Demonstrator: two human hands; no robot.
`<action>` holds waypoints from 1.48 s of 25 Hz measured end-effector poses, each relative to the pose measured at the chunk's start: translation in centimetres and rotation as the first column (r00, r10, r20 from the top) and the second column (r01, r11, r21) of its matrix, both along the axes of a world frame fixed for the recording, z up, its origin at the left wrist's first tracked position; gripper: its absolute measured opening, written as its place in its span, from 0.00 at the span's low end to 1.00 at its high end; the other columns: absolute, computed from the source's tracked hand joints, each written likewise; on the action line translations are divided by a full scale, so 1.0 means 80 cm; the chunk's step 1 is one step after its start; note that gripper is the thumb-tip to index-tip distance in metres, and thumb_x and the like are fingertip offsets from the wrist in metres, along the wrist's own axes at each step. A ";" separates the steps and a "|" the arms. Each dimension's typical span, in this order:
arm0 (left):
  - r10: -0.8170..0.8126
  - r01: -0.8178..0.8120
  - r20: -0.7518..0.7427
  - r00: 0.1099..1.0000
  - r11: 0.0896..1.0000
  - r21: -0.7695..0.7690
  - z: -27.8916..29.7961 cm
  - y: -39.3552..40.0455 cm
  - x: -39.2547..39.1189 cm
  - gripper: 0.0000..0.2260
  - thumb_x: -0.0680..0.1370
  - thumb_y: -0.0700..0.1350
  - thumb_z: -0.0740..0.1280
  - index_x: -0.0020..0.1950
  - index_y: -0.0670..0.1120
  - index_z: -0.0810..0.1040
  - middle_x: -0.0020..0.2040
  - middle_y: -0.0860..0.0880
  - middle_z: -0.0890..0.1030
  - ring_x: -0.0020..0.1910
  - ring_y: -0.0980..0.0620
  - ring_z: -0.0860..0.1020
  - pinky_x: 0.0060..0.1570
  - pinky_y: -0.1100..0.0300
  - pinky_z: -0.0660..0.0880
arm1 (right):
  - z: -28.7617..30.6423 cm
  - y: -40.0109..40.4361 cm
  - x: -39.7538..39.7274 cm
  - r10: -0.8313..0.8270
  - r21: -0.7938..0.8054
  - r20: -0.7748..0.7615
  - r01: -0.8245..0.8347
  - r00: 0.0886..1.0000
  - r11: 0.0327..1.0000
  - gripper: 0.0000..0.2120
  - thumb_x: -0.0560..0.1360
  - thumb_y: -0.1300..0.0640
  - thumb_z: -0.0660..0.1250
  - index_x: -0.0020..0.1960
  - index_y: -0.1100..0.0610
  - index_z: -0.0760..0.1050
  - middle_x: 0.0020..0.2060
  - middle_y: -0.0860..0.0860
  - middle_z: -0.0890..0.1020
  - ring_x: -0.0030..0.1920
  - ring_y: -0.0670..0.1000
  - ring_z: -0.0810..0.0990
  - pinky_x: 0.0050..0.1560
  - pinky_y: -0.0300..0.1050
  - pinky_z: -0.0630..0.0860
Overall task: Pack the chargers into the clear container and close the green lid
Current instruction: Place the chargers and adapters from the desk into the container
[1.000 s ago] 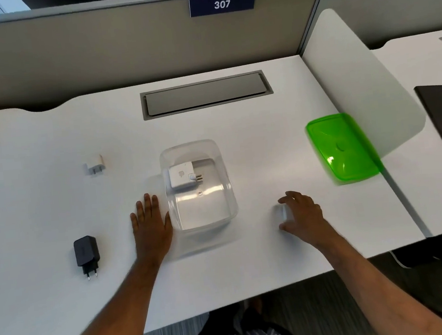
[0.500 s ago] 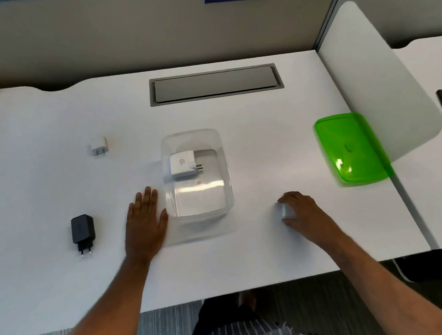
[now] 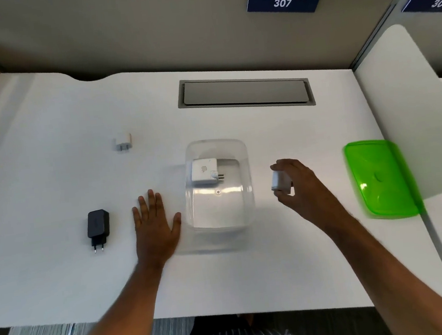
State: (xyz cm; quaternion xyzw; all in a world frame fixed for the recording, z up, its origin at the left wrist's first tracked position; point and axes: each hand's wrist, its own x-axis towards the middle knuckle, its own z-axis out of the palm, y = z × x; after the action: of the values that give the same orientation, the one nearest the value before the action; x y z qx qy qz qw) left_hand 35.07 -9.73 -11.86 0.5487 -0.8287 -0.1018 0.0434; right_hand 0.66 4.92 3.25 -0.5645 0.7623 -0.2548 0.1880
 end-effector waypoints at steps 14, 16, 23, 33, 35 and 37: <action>0.021 -0.021 -0.091 0.996 1.000 0.004 -0.008 -0.006 0.005 0.33 0.83 0.61 0.53 0.84 0.45 0.52 0.85 0.47 0.51 0.84 0.45 0.49 0.82 0.43 0.49 | 0.013 -0.168 0.059 0.282 0.296 -0.163 -0.226 0.945 0.928 0.23 0.76 0.60 0.70 0.70 0.54 0.71 0.71 0.53 0.69 0.62 0.58 0.76 0.61 0.53 0.76; 0.029 -0.029 -0.105 0.994 1.000 0.005 -0.009 -0.007 0.006 0.33 0.83 0.61 0.53 0.84 0.46 0.52 0.85 0.47 0.51 0.84 0.46 0.48 0.82 0.43 0.49 | 0.007 -0.182 0.067 0.360 0.374 -0.231 -0.259 0.904 0.890 0.19 0.77 0.60 0.68 0.67 0.56 0.73 0.65 0.55 0.70 0.57 0.59 0.77 0.54 0.54 0.78; 0.046 -0.044 -0.146 0.988 0.999 0.017 -0.007 -0.007 0.004 0.34 0.82 0.61 0.55 0.83 0.46 0.54 0.85 0.48 0.53 0.84 0.46 0.49 0.82 0.43 0.49 | -0.017 -0.206 0.083 0.428 0.504 -0.398 -0.196 0.812 0.841 0.14 0.79 0.59 0.65 0.62 0.60 0.70 0.61 0.60 0.70 0.52 0.60 0.78 0.47 0.53 0.77; 0.052 -0.048 -0.131 0.990 0.998 0.036 -0.003 -0.009 0.004 0.34 0.82 0.62 0.54 0.84 0.47 0.52 0.85 0.48 0.51 0.84 0.47 0.48 0.82 0.44 0.49 | -0.043 -0.209 0.086 0.396 0.533 -0.438 -0.122 0.807 0.837 0.13 0.78 0.60 0.65 0.61 0.61 0.71 0.58 0.60 0.72 0.46 0.62 0.81 0.39 0.50 0.73; 0.055 -0.051 -0.130 0.990 0.998 0.033 -0.003 -0.009 0.004 0.34 0.82 0.62 0.54 0.84 0.47 0.53 0.85 0.48 0.52 0.84 0.47 0.49 0.82 0.45 0.48 | -0.044 -0.209 0.088 0.395 0.523 -0.433 -0.131 0.810 0.842 0.12 0.78 0.60 0.64 0.61 0.61 0.71 0.57 0.60 0.72 0.47 0.62 0.81 0.41 0.51 0.74; 0.056 -0.052 -0.132 0.990 0.998 0.030 -0.004 -0.009 0.004 0.34 0.82 0.62 0.54 0.83 0.47 0.53 0.85 0.48 0.52 0.84 0.47 0.49 0.82 0.44 0.49 | -0.045 -0.207 0.089 0.391 0.512 -0.425 -0.139 0.817 0.847 0.12 0.78 0.59 0.64 0.60 0.61 0.71 0.57 0.60 0.73 0.47 0.61 0.81 0.42 0.51 0.74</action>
State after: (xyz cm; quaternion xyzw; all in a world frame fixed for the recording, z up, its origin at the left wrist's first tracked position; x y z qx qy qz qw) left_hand 35.41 -10.47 -12.15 0.5635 -0.8074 -0.1477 0.0939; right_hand 7.75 -11.68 -0.36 -0.6542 0.7332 0.1221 0.1401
